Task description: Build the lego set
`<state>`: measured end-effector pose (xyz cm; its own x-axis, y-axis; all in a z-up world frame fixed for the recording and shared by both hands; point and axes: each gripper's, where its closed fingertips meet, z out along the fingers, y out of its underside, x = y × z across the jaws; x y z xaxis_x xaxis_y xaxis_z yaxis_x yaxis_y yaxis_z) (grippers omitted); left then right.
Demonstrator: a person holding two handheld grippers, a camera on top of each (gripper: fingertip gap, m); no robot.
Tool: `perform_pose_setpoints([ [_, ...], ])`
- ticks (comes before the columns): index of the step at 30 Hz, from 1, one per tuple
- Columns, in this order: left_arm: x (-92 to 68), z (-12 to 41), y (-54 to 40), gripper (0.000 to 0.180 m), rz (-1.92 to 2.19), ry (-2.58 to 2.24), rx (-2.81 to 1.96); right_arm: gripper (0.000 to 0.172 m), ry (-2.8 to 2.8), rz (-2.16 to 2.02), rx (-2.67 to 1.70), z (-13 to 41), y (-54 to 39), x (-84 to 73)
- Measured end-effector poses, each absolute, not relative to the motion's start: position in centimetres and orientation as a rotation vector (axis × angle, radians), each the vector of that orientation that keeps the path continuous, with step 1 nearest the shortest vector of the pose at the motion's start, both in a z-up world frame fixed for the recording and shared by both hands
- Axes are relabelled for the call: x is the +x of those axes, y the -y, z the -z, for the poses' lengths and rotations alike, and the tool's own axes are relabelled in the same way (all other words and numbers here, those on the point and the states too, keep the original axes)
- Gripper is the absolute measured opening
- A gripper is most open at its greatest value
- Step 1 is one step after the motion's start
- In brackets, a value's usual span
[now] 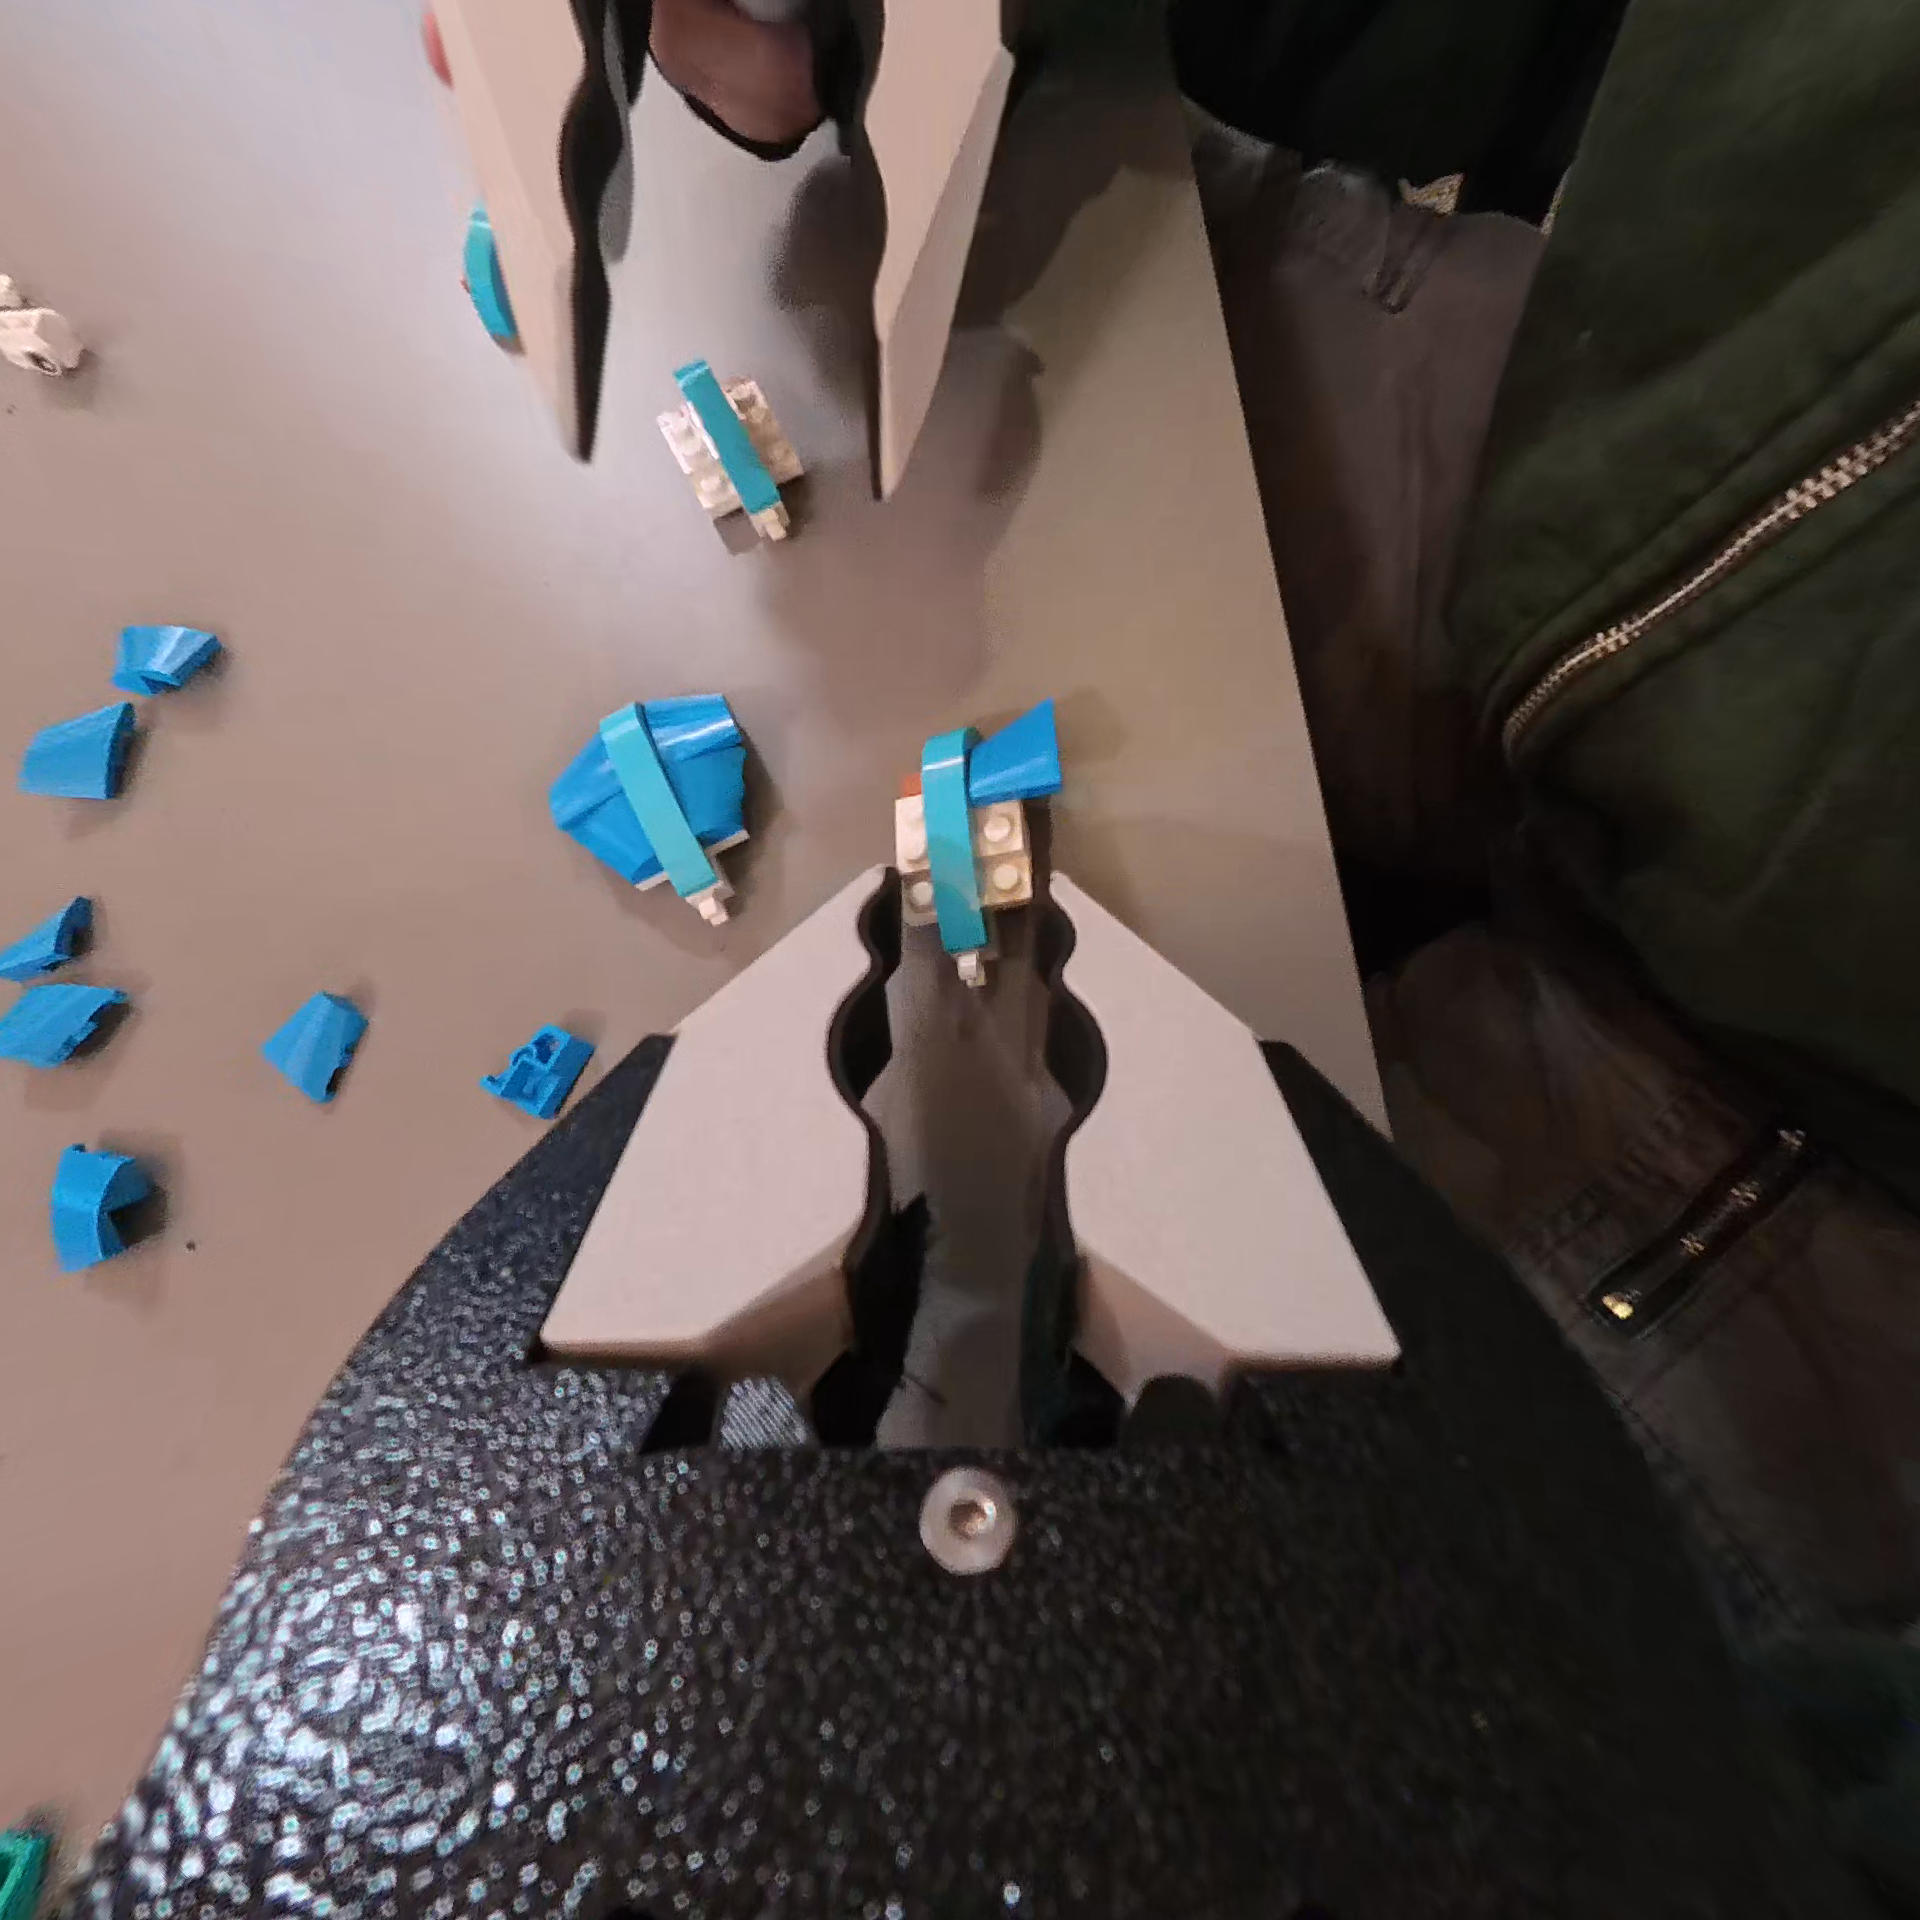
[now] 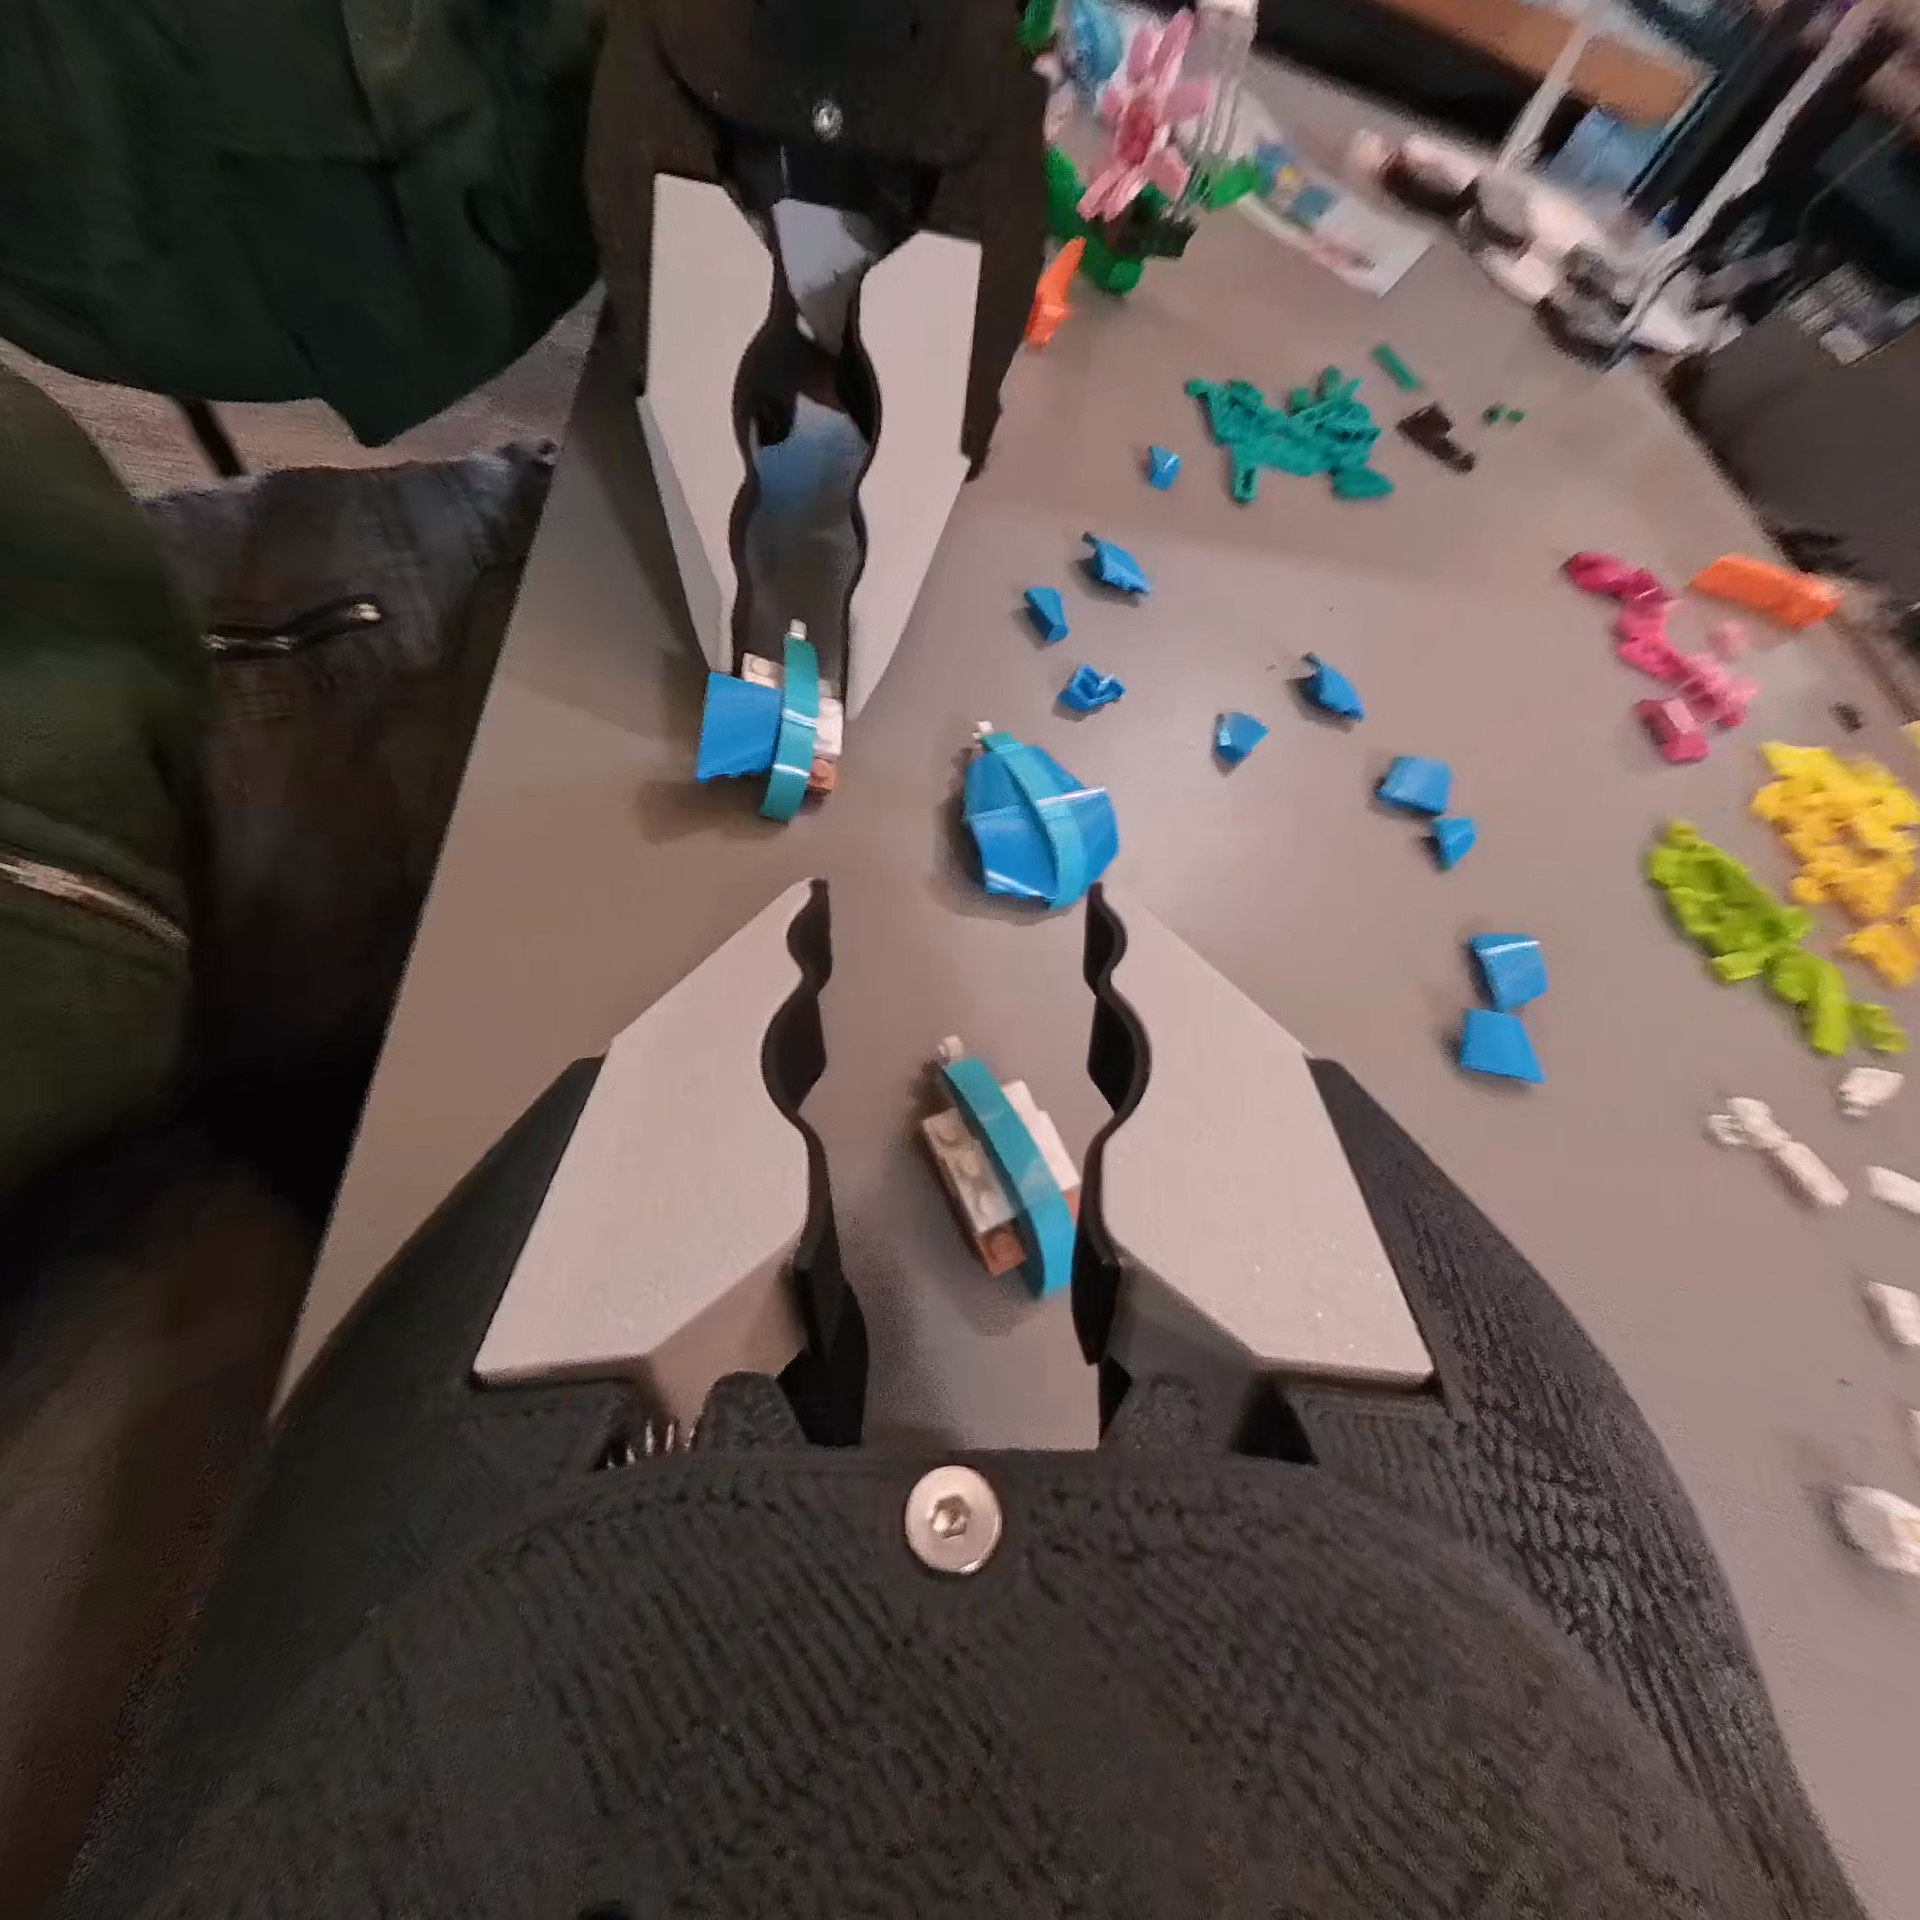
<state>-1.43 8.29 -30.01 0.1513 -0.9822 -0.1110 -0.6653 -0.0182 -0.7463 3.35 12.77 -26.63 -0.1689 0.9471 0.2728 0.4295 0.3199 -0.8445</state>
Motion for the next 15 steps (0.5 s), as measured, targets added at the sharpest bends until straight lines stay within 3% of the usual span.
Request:
perform_pose_setpoints([
  [8, -1.7, 30.1, -8.2, 0.024, 0.589, -1.593, -1.765, 0.068, 1.944, -0.884, -1.443, 28.2, -13.4, 0.5],
  [15, -2.8, 30.1, -8.4, 0.026, 0.553, -1.565, -1.788, 0.069, 2.076, -0.947, -1.476, 30.0, -12.9, 0.1],
])
